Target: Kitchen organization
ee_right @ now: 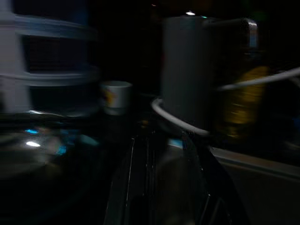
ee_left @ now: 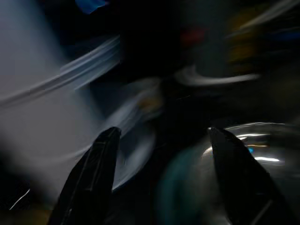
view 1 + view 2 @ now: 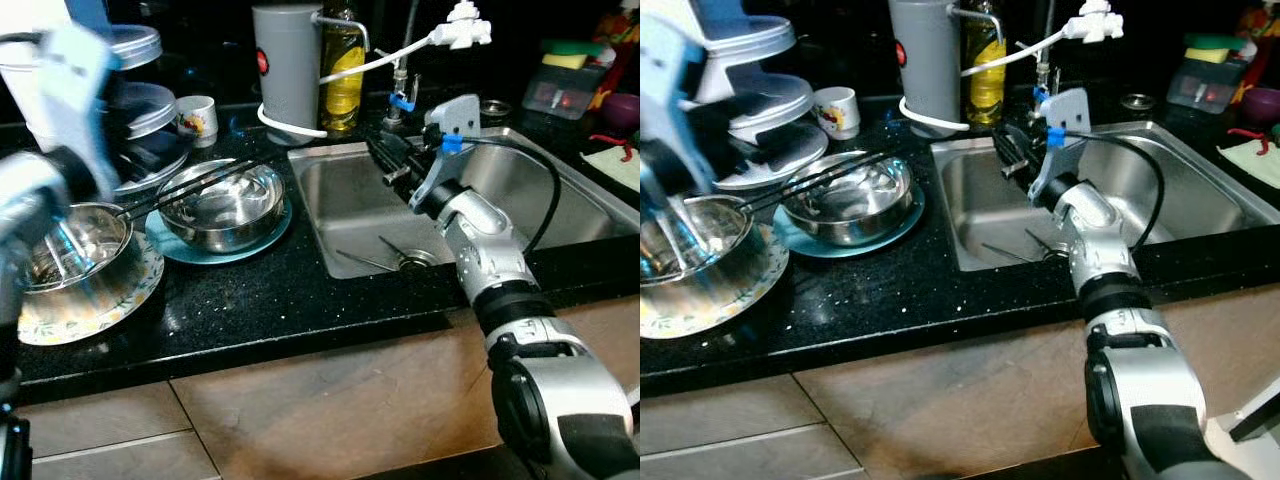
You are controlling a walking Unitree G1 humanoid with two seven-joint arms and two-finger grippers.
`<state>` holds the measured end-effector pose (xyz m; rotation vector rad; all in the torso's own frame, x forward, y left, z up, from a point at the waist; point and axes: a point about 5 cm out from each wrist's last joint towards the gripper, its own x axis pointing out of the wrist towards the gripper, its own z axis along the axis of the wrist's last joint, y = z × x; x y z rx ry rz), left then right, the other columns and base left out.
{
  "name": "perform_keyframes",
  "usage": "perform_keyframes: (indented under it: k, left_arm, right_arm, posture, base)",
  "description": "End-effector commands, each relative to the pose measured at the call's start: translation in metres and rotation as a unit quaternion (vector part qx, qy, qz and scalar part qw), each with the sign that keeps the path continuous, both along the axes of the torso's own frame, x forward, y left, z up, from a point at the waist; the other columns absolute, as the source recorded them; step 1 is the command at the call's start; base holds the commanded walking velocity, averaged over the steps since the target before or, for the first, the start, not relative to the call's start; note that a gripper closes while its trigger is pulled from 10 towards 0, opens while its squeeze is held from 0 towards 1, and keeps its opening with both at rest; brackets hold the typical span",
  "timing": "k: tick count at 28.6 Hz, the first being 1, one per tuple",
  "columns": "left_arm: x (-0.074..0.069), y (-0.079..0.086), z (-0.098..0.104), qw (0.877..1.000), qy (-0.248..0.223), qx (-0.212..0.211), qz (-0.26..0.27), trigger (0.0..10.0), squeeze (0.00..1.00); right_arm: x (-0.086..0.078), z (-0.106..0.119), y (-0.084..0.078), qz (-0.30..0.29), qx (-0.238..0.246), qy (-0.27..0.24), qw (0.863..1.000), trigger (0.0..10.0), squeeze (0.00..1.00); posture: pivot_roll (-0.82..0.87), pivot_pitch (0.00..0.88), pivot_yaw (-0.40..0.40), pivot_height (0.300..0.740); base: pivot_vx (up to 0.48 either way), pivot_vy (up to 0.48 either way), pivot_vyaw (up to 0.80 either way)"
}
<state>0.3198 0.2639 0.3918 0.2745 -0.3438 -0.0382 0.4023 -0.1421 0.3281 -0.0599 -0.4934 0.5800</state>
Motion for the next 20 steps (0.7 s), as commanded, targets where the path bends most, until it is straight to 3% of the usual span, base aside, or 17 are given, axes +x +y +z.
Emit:
perform_keyframes:
  k: [1,3,6,11,20]
  left_arm:
    - [0.005,0.020,-0.010,0.994,0.040,-0.042,0.093,10.0,0.00]
    - [0.010,0.016,-0.025,0.988,0.091,-0.054,0.108,10.0,0.00]
    - [0.012,0.013,-0.032,0.985,0.117,-0.058,0.111,10.0,0.00]
    - [0.025,0.002,-0.061,0.965,0.191,-0.103,0.147,10.0,0.00]
    - [0.028,0.013,-0.076,0.942,0.214,-0.151,0.209,10.0,0.00]
  right_arm:
    - [-0.005,0.004,0.007,0.039,0.010,-0.006,0.999,10.0,0.00]
    - [-0.009,0.005,0.013,0.074,0.006,-0.009,0.997,10.0,0.00]
    - [-0.011,0.006,0.015,0.087,0.004,-0.010,0.996,10.0,0.00]
    - [-0.026,0.003,0.025,0.159,-0.024,-0.008,0.987,10.0,0.00]
    - [-0.030,-0.003,0.023,0.180,-0.025,0.021,0.983,10.0,0.00]
  posture:
    - [0.05,0.162,-0.011,0.740]
    - [0.05,0.162,-0.010,0.740]
    - [0.05,0.160,-0.008,0.740]
    - [0.04,0.153,0.001,0.740]
    - [0.04,0.159,0.003,0.740]
  base:
    - [0.000,0.000,0.00]
    - [0.000,0.000,0.00]
    - [0.000,0.000,0.00]
    - [0.000,0.000,0.00]
    - [0.000,0.000,0.00]
